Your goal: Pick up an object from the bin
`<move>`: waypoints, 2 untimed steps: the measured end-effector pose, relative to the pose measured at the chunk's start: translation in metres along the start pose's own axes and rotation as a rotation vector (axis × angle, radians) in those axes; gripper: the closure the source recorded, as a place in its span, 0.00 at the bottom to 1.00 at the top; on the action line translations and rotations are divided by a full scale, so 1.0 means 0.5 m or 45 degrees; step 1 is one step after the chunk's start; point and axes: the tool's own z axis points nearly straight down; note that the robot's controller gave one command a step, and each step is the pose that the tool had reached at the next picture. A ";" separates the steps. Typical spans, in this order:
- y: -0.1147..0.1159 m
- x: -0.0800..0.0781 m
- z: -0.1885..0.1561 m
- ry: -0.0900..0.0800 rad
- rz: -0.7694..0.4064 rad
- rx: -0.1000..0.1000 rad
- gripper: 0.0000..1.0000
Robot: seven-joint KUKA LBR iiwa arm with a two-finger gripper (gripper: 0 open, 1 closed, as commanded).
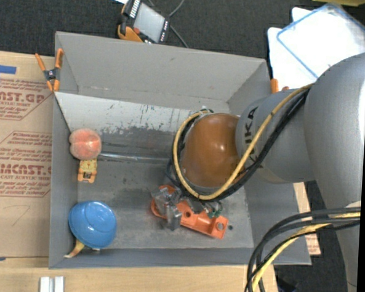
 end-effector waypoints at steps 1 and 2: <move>0.000 0.000 0.000 0.000 0.000 0.000 1.00; -0.020 -0.002 -0.046 0.004 -0.006 -0.004 1.00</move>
Offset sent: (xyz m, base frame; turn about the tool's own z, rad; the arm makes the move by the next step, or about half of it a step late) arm 0.0065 -0.0102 0.0233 -0.0049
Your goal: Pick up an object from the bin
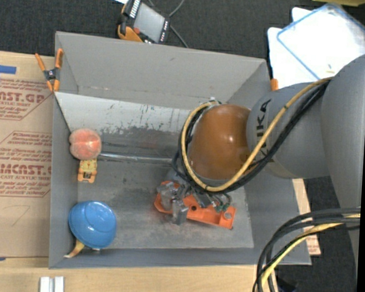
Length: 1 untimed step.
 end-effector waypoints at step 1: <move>0.001 0.007 -0.040 0.013 0.001 -0.004 1.00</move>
Offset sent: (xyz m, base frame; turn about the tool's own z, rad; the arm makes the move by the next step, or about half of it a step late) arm -0.0378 -0.0068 -0.0227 -0.3644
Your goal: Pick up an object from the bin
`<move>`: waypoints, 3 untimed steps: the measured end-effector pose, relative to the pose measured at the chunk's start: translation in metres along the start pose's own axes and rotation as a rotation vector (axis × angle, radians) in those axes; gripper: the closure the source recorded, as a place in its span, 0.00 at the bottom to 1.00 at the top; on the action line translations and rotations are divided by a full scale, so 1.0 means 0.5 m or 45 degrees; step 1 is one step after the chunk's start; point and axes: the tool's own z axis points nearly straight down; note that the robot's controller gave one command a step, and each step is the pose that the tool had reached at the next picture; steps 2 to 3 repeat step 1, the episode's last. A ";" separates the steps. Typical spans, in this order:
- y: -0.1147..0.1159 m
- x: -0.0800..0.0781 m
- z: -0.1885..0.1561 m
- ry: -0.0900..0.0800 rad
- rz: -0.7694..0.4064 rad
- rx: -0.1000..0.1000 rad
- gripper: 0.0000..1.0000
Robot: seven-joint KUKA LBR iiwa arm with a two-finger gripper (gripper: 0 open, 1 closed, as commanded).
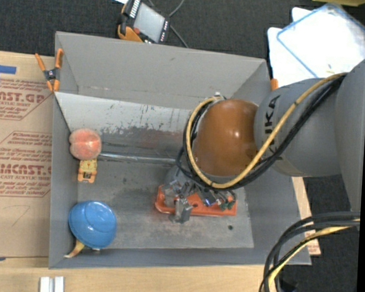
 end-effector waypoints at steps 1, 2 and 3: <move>0.014 0.042 0.031 -0.008 -0.349 0.004 1.00; 0.014 0.042 0.031 -0.008 -0.349 0.004 1.00; 0.014 0.042 0.031 -0.008 -0.349 0.004 1.00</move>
Offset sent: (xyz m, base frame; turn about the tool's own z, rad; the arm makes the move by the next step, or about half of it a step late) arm 0.0041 -0.0016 0.0467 -0.0057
